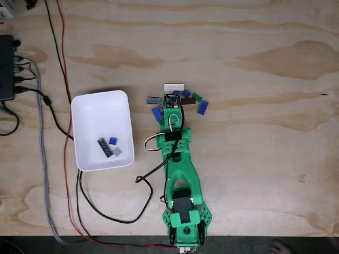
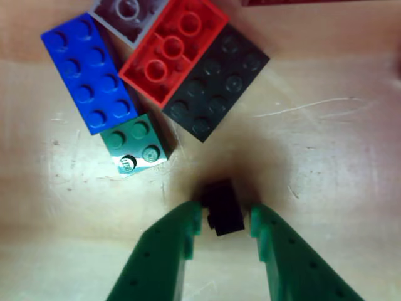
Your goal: Put all lego bricks in the bin.
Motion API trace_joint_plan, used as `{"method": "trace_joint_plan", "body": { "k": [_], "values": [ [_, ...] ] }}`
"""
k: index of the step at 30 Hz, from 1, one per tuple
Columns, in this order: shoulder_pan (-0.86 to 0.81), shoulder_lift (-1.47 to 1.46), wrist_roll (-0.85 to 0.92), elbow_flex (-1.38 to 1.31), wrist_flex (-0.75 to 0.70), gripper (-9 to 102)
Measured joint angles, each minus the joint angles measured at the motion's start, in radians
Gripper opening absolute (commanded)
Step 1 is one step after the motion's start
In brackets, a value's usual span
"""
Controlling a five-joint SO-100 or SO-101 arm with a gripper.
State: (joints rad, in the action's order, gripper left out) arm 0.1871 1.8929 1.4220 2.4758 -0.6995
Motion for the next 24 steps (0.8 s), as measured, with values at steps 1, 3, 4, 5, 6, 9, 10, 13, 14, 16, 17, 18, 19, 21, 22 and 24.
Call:
{"method": "trace_joint_plan", "body": {
  "k": [1, 3, 4, 5, 6, 9, 10, 13, 14, 16, 17, 18, 19, 21, 22, 24],
  "values": [
    [0.0, 0.0, 0.005, 0.0, 0.003, 0],
    [0.0, 0.002, 0.005, 0.009, 0.012, 0],
    [0.0, 0.003, 0.008, 0.014, 0.014, 0],
    [0.003, 0.009, 0.002, 0.015, 0.014, 0],
    [0.003, 0.012, -0.005, 0.017, 0.014, 0],
    [0.052, 0.087, -0.094, 0.035, -0.043, 0],
    [0.084, 0.144, -0.15, 0.035, -0.072, 0],
    [0.126, 0.293, -0.264, 0.035, -0.13, 0],
    [0.127, 0.316, -0.278, 0.037, -0.138, 0],
    [0.133, 0.341, -0.296, 0.037, -0.147, 0],
    [0.138, 0.347, -0.302, 0.037, -0.147, 0],
    [0.144, 0.351, -0.307, 0.032, -0.152, 0],
    [0.149, 0.353, -0.318, -0.003, -0.163, 0],
    [0.215, 0.357, -0.408, -0.153, -0.245, 0],
    [0.284, 0.339, -0.466, -0.241, -0.318, 0],
    [0.434, 0.256, -0.565, -0.431, -0.466, 0]
  ]
}}
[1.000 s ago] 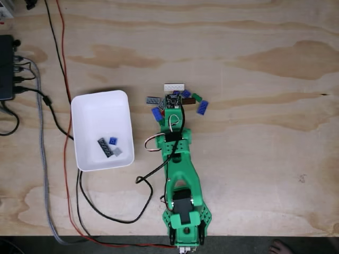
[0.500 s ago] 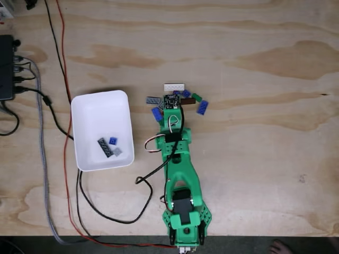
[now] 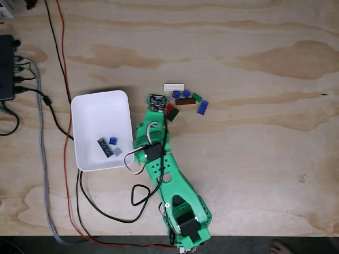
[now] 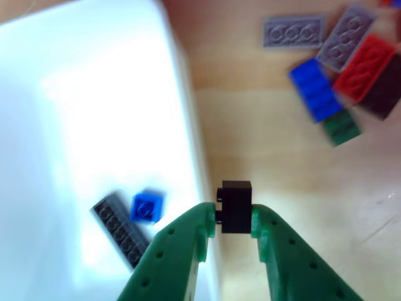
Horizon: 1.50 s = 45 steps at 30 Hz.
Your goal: Put all lego bricks in the bin.
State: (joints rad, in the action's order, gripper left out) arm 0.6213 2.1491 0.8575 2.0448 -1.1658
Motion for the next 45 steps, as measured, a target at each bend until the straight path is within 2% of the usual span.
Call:
{"method": "trace_joint_plan", "body": {
  "k": [2, 5, 7, 10, 15, 18, 22, 27, 29, 33, 38, 45],
  "values": [
    [0.118, -0.081, -0.04, -0.173, -0.107, 0],
    [0.196, -0.146, -0.058, -0.328, -0.183, 0],
    [0.247, -0.193, -0.06, -0.385, -0.227, 9],
    [0.308, -0.253, -0.06, -0.362, -0.215, 19],
    [0.288, -0.264, -0.086, -0.299, -0.137, 29],
    [0.219, -0.216, -0.121, -0.299, -0.107, 22],
    [0.026, -0.069, -0.097, -0.25, -0.087, 18],
    [-0.307, 0.086, 0.146, 0.067, -0.023, 18],
    [-0.38, 0.08, 0.265, 0.242, 0.043, 17],
    [-0.38, -0.034, 0.39, 0.337, 0.178, 17],
    [-0.377, -0.189, 0.433, 0.339, 0.311, 17],
    [-0.365, -0.383, 0.48, 0.285, 0.39, 16]
  ]
}}
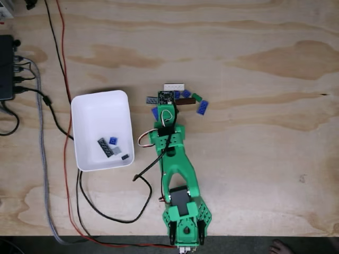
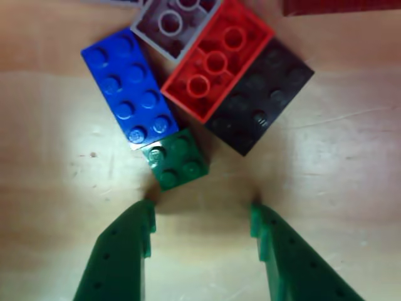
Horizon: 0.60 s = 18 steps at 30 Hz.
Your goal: Put all lego bricks in the bin.
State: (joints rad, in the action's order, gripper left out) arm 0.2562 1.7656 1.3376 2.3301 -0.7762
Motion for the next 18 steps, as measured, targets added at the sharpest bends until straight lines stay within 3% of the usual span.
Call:
{"method": "trace_joint_plan", "body": {
  "k": [9, 13, 18],
  "values": [
    [0.034, -0.077, 0.058, -0.08, 0.052, 12],
    [0.078, -0.094, 0.077, -0.1, 0.061, 0],
    [0.091, -0.094, 0.091, -0.097, 0.064, 0]
  ]
}}
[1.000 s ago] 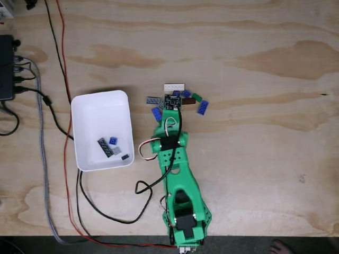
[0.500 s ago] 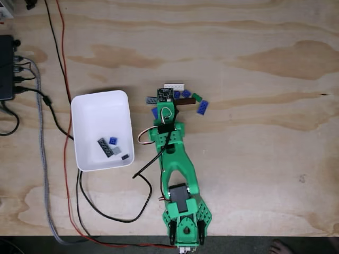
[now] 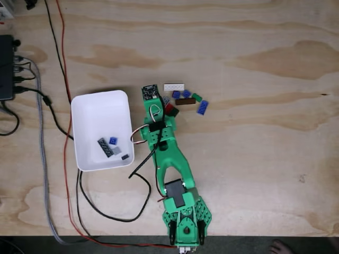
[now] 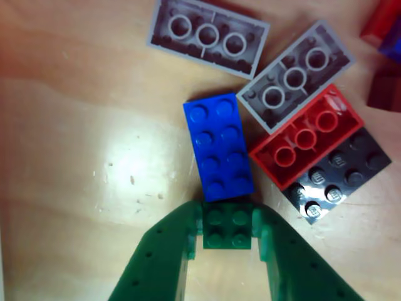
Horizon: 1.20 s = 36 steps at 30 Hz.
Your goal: Put all lego bricks in the bin.
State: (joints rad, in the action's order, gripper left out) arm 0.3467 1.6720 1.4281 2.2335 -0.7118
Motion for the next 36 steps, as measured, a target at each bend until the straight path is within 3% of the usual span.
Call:
{"method": "trace_joint_plan", "body": {
  "k": [4, 10, 15, 17, 25, 27, 31, 36],
  "values": [
    [-0.002, 0.051, -0.067, 0.005, -0.063, 0],
    [0.0, 0.416, -0.265, -0.002, -0.256, 0],
    [0.002, 0.589, -0.33, -0.04, -0.348, 0],
    [0.066, 0.637, -0.359, -0.098, -0.413, 0],
    [0.468, 0.414, -0.531, -0.436, -0.522, 5],
    [0.525, 0.33, -0.557, -0.463, -0.522, 12],
    [0.558, 0.244, -0.589, -0.466, -0.492, 31],
    [0.506, 0.261, -0.632, -0.463, -0.44, 24]
  ]
}}
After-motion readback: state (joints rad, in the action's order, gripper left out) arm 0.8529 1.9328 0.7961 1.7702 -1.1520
